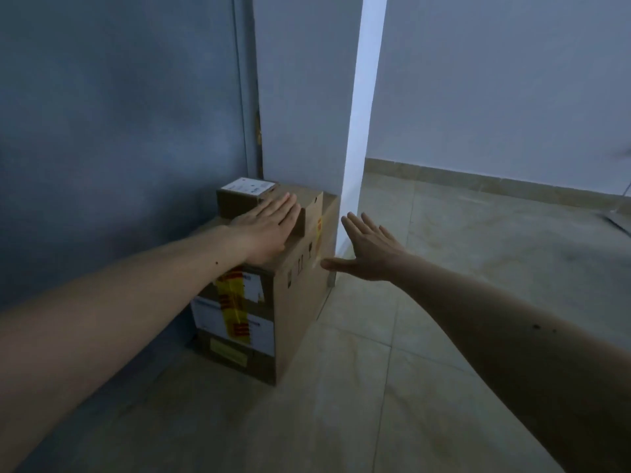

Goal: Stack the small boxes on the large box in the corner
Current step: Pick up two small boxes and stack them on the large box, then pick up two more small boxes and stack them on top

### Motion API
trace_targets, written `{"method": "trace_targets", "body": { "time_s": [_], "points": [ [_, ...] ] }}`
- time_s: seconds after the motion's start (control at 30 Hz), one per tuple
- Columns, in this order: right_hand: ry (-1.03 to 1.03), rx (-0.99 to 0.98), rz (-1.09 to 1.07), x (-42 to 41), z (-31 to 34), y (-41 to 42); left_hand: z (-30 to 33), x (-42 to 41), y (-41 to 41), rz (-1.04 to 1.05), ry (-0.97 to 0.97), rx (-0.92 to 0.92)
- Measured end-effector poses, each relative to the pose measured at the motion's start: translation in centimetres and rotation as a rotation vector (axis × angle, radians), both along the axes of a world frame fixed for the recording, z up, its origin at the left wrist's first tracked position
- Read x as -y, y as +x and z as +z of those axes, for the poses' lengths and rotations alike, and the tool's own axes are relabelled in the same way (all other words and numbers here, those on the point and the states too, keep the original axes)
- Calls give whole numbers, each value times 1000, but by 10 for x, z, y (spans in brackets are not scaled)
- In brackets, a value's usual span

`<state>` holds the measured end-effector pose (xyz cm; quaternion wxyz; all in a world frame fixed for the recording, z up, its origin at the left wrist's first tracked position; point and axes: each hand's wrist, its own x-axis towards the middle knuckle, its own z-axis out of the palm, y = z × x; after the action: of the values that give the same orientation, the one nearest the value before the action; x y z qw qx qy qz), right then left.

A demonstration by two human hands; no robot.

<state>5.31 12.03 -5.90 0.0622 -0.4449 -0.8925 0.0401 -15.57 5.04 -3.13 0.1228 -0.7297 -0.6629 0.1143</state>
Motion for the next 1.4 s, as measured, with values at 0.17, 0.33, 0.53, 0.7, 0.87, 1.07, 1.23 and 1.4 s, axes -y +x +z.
{"method": "trace_targets", "body": {
  "time_s": [0.17,0.33,0.53,0.7,0.87,1.07,1.23,1.4],
  "points": [
    [-88,169,17,53,-29,49,-42,45,59,-2,-100,146],
    [-169,329,70,100,-72,89,-89,93,121,25,-264,284],
    [-255,491,181,154,-130,125,-148,160,164,-105,-496,279],
    [-303,603,265,190,-167,160,-198,202,180,-210,-640,229],
    [-407,730,399,216,-198,197,-237,240,185,-314,-752,186],
    [-485,882,390,245,-222,234,-268,286,187,-470,-845,-36],
    [-465,915,255,262,-238,239,-285,305,186,-439,-834,-103],
    [-505,672,126,268,-250,232,-280,289,183,-239,-859,72]
  ]
}}
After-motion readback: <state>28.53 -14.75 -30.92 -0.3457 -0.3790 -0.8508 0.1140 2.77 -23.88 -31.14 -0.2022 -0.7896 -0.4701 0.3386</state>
